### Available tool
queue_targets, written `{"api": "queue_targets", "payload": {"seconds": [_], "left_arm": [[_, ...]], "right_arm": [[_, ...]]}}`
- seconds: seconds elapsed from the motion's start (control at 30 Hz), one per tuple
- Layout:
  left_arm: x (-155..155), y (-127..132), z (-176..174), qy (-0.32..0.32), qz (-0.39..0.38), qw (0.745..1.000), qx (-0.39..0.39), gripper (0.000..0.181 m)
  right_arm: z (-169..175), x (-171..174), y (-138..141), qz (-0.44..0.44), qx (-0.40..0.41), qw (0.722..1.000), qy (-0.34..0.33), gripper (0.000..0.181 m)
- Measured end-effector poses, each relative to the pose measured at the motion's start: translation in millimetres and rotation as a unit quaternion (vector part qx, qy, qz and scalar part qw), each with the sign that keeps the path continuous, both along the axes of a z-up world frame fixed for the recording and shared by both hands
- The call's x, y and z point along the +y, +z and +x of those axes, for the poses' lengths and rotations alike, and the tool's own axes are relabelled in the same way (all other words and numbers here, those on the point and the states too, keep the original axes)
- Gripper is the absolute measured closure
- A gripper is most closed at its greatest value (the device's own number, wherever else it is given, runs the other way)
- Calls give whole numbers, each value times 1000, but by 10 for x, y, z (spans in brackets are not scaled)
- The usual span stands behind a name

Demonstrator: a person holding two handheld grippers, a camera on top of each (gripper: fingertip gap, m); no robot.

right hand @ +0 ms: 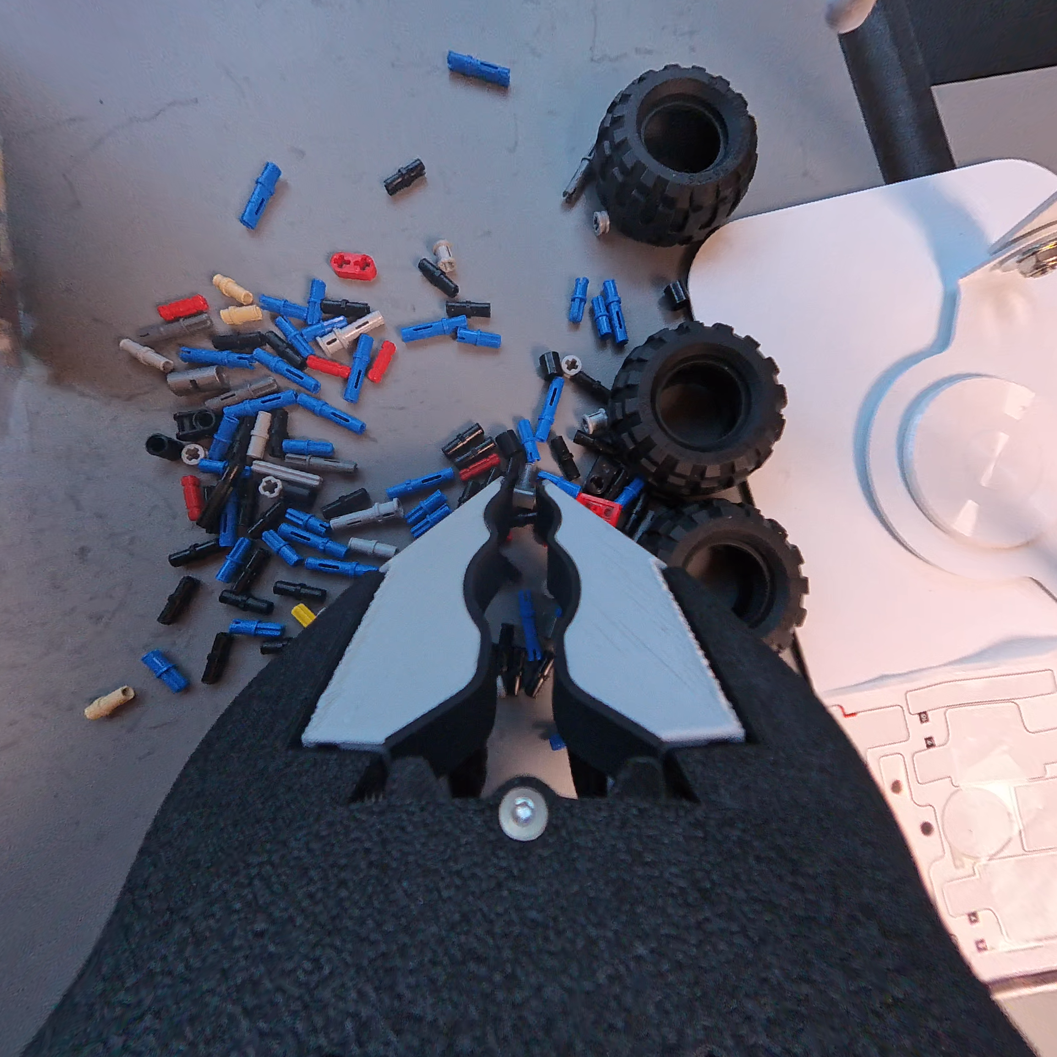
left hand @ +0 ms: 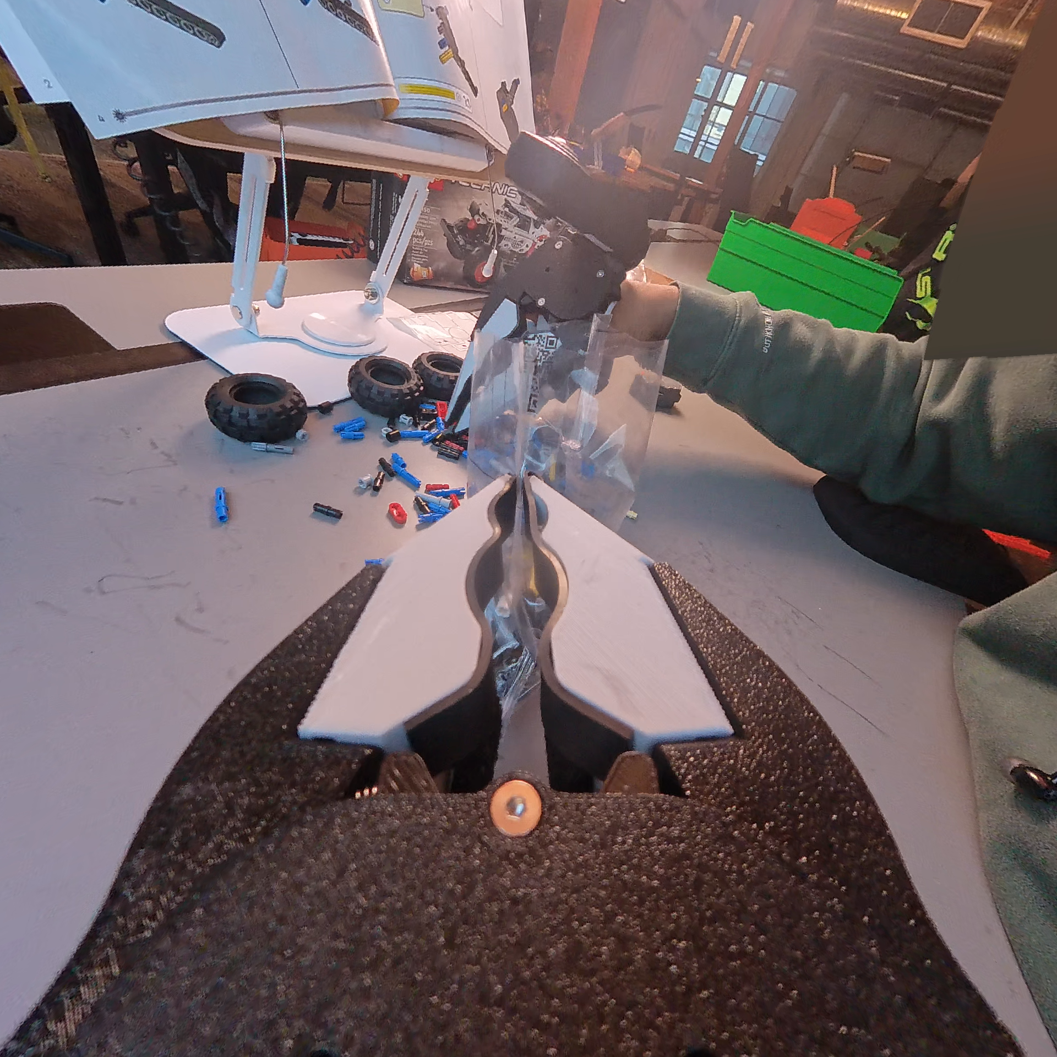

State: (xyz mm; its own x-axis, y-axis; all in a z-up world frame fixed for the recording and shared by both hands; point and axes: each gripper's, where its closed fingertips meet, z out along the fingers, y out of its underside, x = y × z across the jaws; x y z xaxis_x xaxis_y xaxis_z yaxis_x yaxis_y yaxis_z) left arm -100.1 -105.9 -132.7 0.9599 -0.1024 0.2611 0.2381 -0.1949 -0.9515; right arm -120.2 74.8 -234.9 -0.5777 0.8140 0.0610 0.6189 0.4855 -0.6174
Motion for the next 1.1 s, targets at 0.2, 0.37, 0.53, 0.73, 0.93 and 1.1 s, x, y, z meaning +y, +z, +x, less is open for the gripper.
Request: {"api": "queue_targets", "payload": {"seconds": [0.2, 0.37, 0.53, 0.73, 0.93, 1.1], "left_arm": [[-7, 7, -4, 0, 1, 1000, 1, 180], [-7, 1, -3, -1, 0, 1000, 0, 180], [-11, 1, -11, 0, -1, 1000, 0, 180], [-10, -7, -15, 0, -2, 1000, -2, 180], [-9, -8, -12, -1, -2, 1000, -2, 180], [-13, -2, -16, 1, -2, 1000, 0, 180]], "right_arm": [[76, 18, -44, -1, -20, 1000, 6, 167], [68, 34, -50, -20, -21, 1000, 1, 171], [45, 30, 6, -71, -31, 997, -13, 168], [24, 80, -33, -42, -32, 998, -16, 173], [28, 66, -56, -14, -22, 1000, -3, 171], [21, 53, -49, -6, -9, 1000, 10, 175]]}}
